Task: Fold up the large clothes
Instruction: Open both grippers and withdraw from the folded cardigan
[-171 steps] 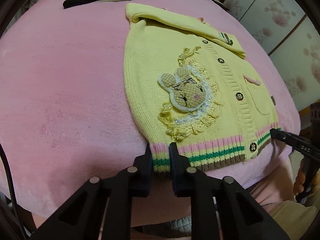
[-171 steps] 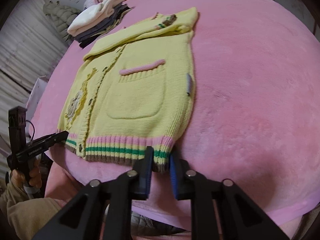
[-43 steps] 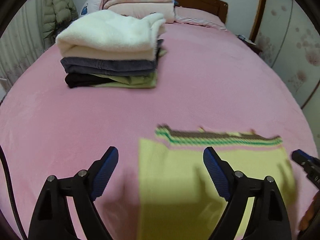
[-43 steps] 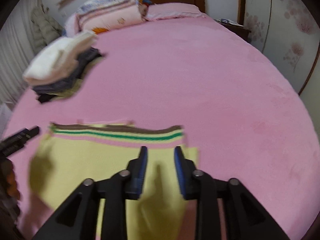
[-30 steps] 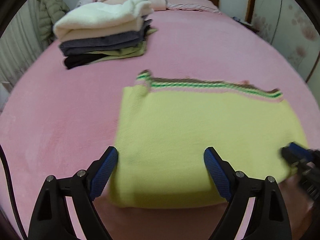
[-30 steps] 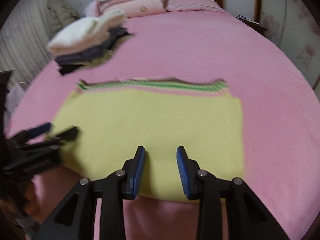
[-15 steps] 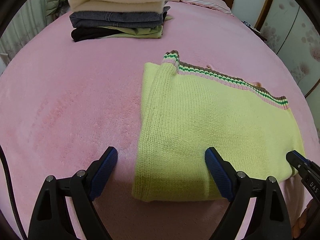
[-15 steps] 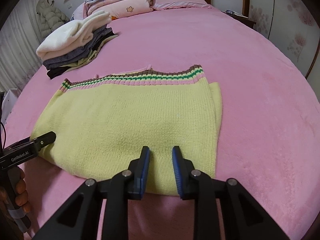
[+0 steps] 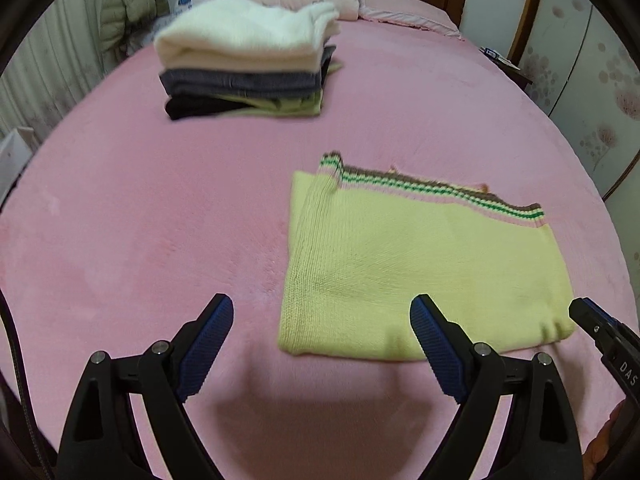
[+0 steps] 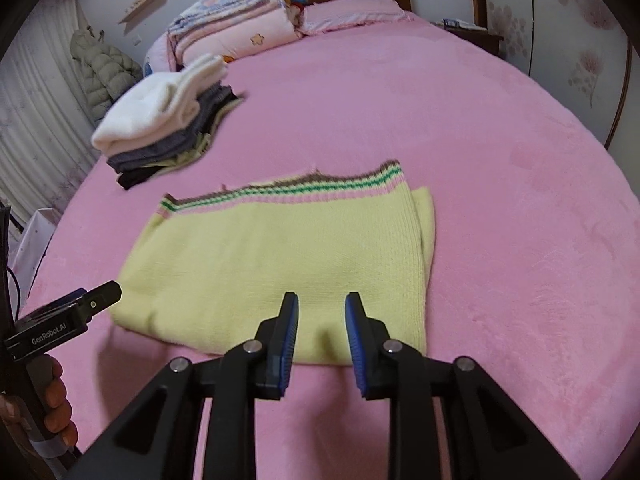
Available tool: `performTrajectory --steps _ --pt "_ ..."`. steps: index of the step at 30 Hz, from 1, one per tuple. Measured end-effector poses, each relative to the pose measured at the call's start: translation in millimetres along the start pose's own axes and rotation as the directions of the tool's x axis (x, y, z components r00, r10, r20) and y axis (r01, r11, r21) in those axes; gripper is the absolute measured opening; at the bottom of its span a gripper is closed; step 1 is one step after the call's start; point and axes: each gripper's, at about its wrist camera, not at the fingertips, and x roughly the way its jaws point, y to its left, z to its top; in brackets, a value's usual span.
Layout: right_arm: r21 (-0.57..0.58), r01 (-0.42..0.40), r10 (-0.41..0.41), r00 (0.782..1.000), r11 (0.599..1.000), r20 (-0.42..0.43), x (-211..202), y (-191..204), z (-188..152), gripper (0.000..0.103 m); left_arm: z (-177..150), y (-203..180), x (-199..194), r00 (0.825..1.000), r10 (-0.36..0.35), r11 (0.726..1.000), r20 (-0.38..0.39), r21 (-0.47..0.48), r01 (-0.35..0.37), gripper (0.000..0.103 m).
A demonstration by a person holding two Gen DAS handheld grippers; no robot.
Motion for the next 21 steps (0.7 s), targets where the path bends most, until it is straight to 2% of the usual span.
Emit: performTrajectory --steps 6,9,11,13,21 --pt "-0.025 -0.038 0.039 0.998 0.999 0.047 -36 17 -2 0.024 -1 -5 -44 0.993 -0.083 0.997 0.080 0.005 0.083 0.089" --pt "-0.048 -0.043 0.046 0.996 0.998 0.074 -52 27 -3 0.027 -2 -8 -61 0.987 -0.134 0.991 0.089 0.026 0.132 0.089" --pt "-0.067 -0.040 0.046 0.994 0.997 0.098 -64 34 -5 0.040 -4 -6 -69 0.979 -0.186 0.983 0.079 0.018 0.185 0.089" --pt "-0.082 -0.041 0.051 0.991 0.996 0.125 -74 40 -7 0.045 -5 -3 -76 0.969 -0.235 0.972 0.074 0.000 0.236 0.089" --pt "-0.121 -0.050 0.074 0.977 0.991 0.202 -100 58 -8 0.045 -23 1 -89 0.936 -0.337 0.938 0.102 -0.047 0.343 0.089"
